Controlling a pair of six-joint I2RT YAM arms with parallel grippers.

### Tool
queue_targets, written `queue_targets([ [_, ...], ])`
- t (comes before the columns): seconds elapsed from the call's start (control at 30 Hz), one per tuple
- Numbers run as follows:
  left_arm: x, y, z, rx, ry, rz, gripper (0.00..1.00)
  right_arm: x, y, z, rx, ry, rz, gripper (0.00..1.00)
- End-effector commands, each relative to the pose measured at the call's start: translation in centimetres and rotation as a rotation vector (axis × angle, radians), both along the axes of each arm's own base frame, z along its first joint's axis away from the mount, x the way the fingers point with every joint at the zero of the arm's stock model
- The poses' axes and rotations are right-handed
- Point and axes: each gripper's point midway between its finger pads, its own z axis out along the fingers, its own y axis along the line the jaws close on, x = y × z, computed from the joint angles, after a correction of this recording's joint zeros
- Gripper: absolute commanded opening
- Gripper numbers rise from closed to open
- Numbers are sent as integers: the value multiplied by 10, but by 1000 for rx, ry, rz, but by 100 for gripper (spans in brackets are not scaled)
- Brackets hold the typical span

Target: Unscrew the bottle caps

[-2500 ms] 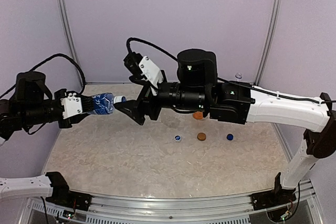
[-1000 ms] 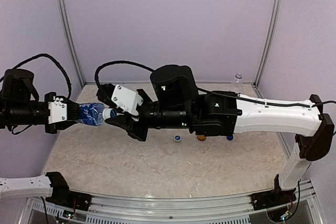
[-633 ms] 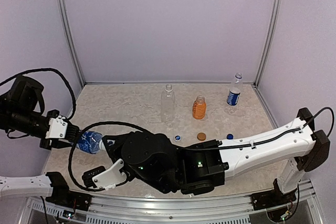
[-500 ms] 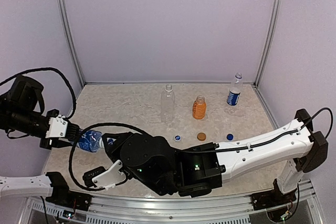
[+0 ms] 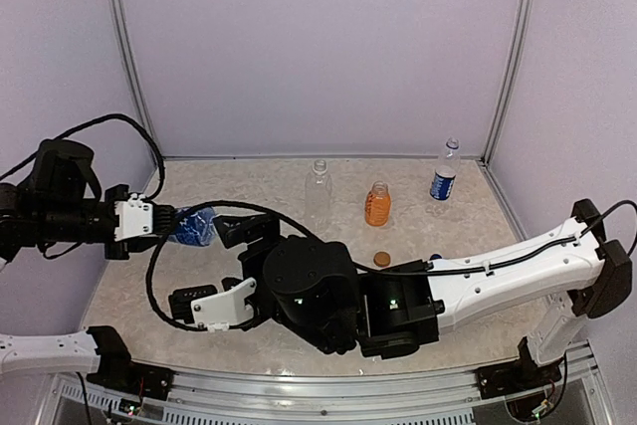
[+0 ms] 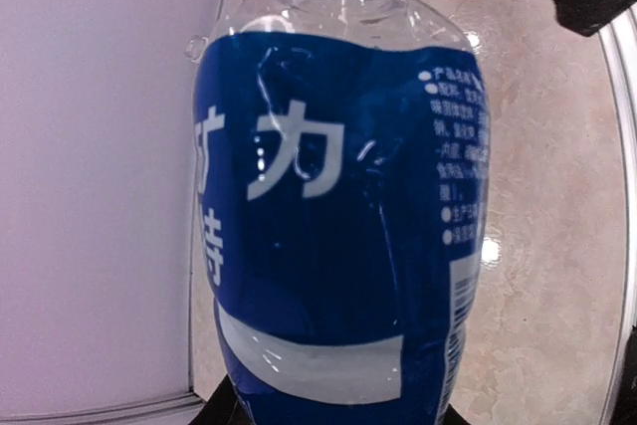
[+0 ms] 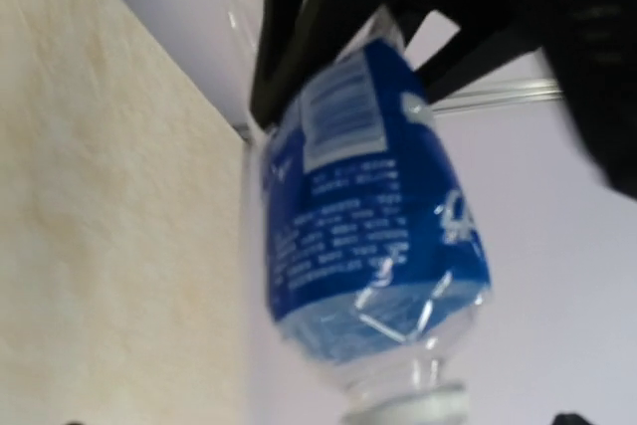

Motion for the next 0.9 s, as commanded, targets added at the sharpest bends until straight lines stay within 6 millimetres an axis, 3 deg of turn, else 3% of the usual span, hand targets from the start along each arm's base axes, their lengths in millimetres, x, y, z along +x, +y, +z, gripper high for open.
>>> queue_targets([
  [0.0,40,-2,29,-39,-241,92,14,11,-22,46,337,439,89,99],
  [0.17,61,-2,38,-10,-409,119,14,72,-39,60,723,1066,89,99],
  [0.27,68,-1,38,18,-454,130,14,87,-39,61,837,1340,139,99],
  [0.43,69,-2,34,36,-457,121,14,107,-25,46,898,1541,58,95],
  [0.6,69,-1,34,43,-461,118,14,113,-18,41,926,1739,95,77],
  [0.77,67,0,32,48,-457,116,14,110,-10,38,899,1776,129,45],
  [0.87,67,0,34,43,-463,116,14,107,-4,35,868,1809,131,39],
])
